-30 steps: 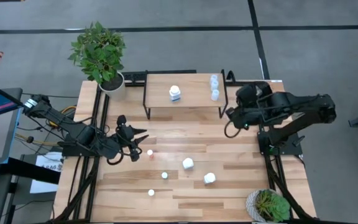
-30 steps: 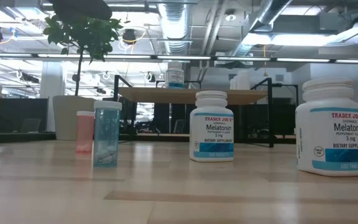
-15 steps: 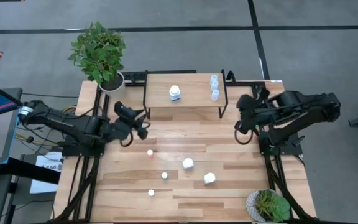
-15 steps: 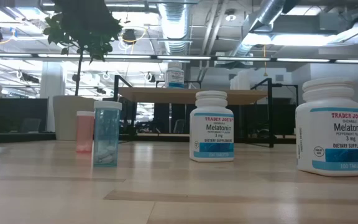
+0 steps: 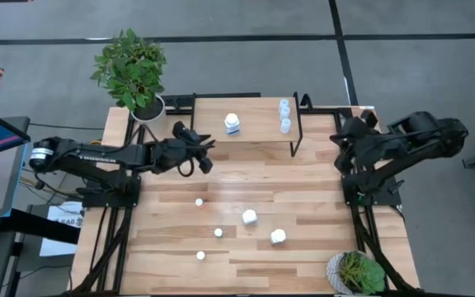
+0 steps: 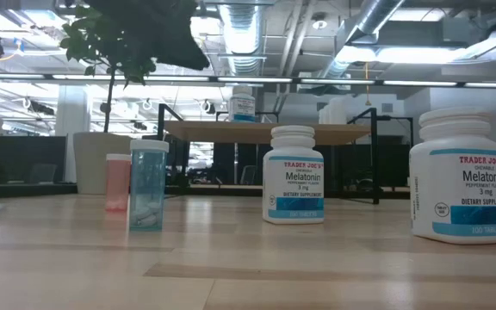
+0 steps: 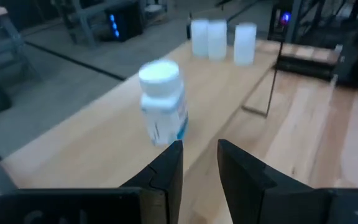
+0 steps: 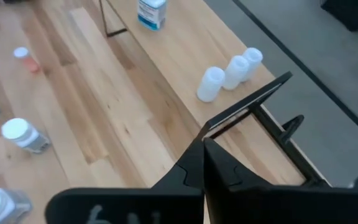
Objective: Pick and place medicine bottles onto shelf by color
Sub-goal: Put the top white medicine bottle on the shelf
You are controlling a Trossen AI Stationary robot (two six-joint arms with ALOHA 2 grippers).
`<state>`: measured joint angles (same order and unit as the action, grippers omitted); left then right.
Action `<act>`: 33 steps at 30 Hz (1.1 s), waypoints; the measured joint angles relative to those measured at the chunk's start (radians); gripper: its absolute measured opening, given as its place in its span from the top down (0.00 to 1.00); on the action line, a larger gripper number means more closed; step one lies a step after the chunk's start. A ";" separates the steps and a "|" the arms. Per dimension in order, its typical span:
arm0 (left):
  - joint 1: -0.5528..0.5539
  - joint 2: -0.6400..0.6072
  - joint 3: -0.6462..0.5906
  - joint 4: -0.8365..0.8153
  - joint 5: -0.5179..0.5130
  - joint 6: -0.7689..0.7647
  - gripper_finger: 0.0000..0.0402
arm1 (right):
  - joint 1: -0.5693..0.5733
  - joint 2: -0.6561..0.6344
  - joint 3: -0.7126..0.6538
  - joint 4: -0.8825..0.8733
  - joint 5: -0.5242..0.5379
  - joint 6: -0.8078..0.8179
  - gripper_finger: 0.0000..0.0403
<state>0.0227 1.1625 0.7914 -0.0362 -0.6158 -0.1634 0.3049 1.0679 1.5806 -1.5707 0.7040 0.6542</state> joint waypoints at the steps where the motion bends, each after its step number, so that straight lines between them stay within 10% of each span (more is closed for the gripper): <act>1: 0.011 0.000 0.000 0.011 0.010 0.005 0.78 | 0.006 -0.010 0.000 0.000 0.000 0.000 0.96; 33: 0.112 0.084 0.001 0.048 -0.056 -0.044 0.78 | 0.052 -0.186 -0.180 0.008 0.119 0.077 0.95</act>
<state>0.1349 1.2465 0.7921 0.0122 -0.6721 -0.2073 0.3569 0.8822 1.4006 -1.5627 0.8230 0.7316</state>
